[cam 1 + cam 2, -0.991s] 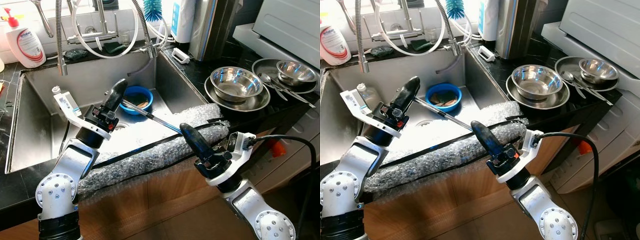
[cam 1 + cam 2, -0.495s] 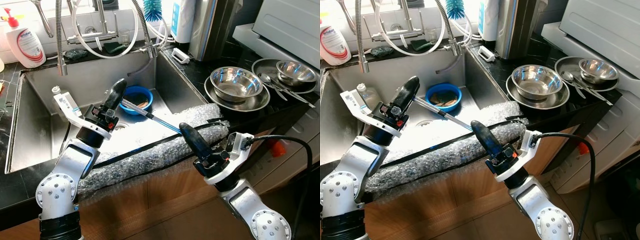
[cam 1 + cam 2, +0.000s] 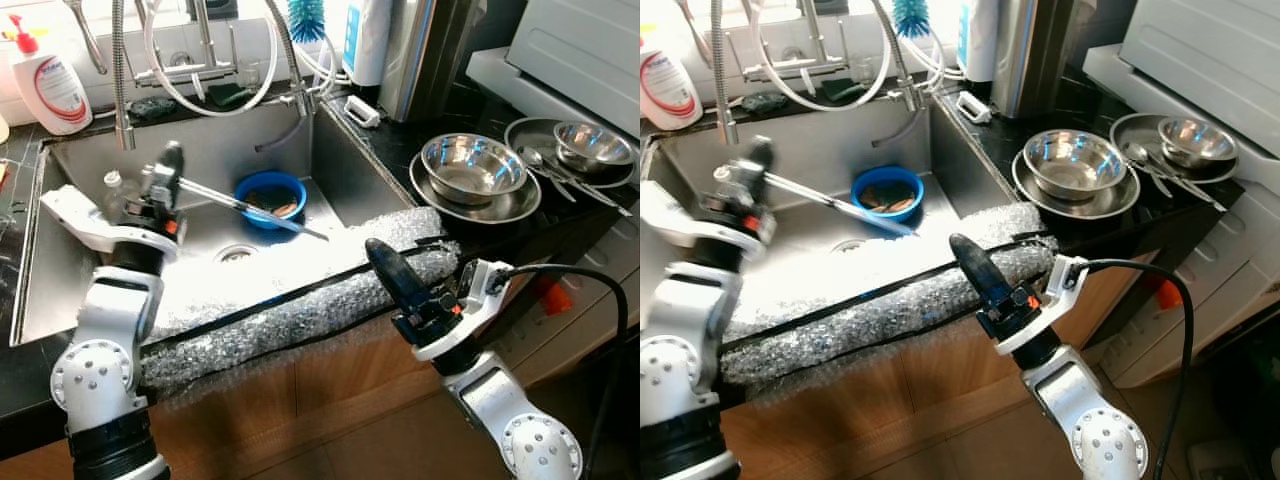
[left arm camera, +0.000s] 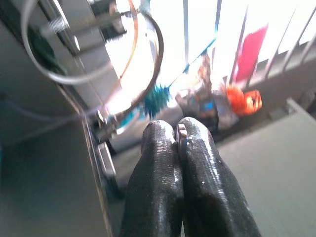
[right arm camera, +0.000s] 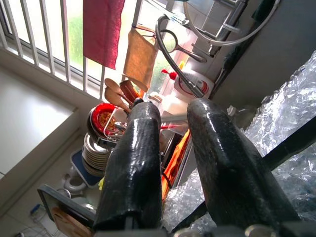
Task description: Kitchen organization
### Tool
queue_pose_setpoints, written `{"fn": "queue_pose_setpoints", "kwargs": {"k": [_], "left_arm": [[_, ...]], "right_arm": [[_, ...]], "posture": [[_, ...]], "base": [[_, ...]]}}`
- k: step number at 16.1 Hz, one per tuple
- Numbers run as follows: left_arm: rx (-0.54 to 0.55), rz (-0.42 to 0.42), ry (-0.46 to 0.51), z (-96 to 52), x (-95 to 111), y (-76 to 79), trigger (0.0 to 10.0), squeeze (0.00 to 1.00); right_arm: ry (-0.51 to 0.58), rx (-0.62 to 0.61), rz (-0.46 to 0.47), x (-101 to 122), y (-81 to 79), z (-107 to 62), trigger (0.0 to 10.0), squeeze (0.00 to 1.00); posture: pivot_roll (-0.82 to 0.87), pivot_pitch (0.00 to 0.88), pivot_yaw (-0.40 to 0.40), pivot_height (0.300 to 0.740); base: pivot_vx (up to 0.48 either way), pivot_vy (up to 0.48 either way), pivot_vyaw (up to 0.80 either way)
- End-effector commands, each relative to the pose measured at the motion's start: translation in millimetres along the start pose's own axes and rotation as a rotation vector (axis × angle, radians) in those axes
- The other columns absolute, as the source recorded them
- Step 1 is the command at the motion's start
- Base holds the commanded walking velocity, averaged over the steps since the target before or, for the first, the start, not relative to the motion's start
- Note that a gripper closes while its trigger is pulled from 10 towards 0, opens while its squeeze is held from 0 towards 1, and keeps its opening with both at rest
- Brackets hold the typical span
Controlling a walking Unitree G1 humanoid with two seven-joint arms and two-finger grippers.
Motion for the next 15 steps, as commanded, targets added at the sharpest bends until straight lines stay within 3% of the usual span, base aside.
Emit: {"fn": "queue_pose_setpoints", "kwargs": {"k": [1, 4, 5, 6, 7, 11, 12, 13, 15], "left_arm": [[0.030, 0.017, 0.055, 4.8, 11, -0.6, 0.0, 0.00], [0.167, 0.036, 0.243, 6.2, 41, -15.1, 0.0, 0.00], [0.266, 0.320, 0.264, 7.4, 51, -18.3, 0.0, 0.00], [0.299, 0.505, 0.272, 8.2, 56, -17.4, 3.5, 0.00], [0.311, 0.634, 0.288, 9.4, 59, -15.1, 10.0, 0.00], [0.253, 0.961, 0.221, 13.5, 40, -10.3, 10.0, 0.00], [0.255, 0.985, 0.221, 13.8, 38, -10.4, 10.0, 0.00], [0.219, 1.164, 0.159, 14.0, 24, -11.6, 10.0, 0.00], [0.201, 1.260, 0.062, 11.2, 7, -21.1, 10.0, 0.00]], "right_arm": [[-0.002, -0.006, -0.023, 1, -1.3, 0.5, 10.0, 0.00], [0.004, -0.026, -0.065, 4, -0.1, 1.5, 10.0, 0.00], [0.002, -0.036, -0.104, 6, -0.9, 4.3, 10.0, 0.00], [-0.008, -0.041, -0.132, 6, -2.0, 7.3, 10.0, 0.00], [-0.031, -0.030, -0.170, 4, -6.4, 11.6, 10.0, 0.00], [-0.036, -0.035, -0.325, 7, -19.2, 27.5, 10.0, 0.00], [-0.033, -0.038, -0.334, 7, -19.4, 28.6, 10.0, 0.00], [-0.092, -0.062, -0.443, 3, -19.3, 33.2, 10.0, 0.00], [-0.128, -0.134, -0.583, 1, -12.1, 35.6, 10.0, 0.00]], "posture": [[0.00, 0.081, -0.019, 0.740], [-0.01, 0.077, -0.022, 0.740], [0.00, 0.075, -0.022, 0.740], [-0.01, 0.071, -0.022, 0.740], [-0.01, 0.068, -0.022, 0.740], [-0.01, 0.060, -0.019, 0.740], [-0.01, 0.060, -0.019, 0.740], [-0.01, 0.062, -0.019, 0.740], [-0.01, 0.067, -0.018, 0.740]], "base": [[0.000, 0.000, 0.00], [0.000, 0.000, 0.00], [0.000, 0.000, 0.00], [0.000, 0.000, 0.00], [0.000, 0.000, 0.00], [0.000, 0.000, 0.00], [0.000, 0.000, 0.00], [0.000, 0.000, 0.00], [0.000, 0.000, 0.00]]}}
Point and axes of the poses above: a point about 5 cm out from each wrist's last joint towards the gripper, its own z axis pointing out of the wrist towards the gripper, its own x axis along the axis of the wrist's last joint, y = z × x, the point moved 2 cm from there along z, pointing out of the wrist towards the gripper, and after that the axes turned 11 degrees about z, right-handed, at the moved point
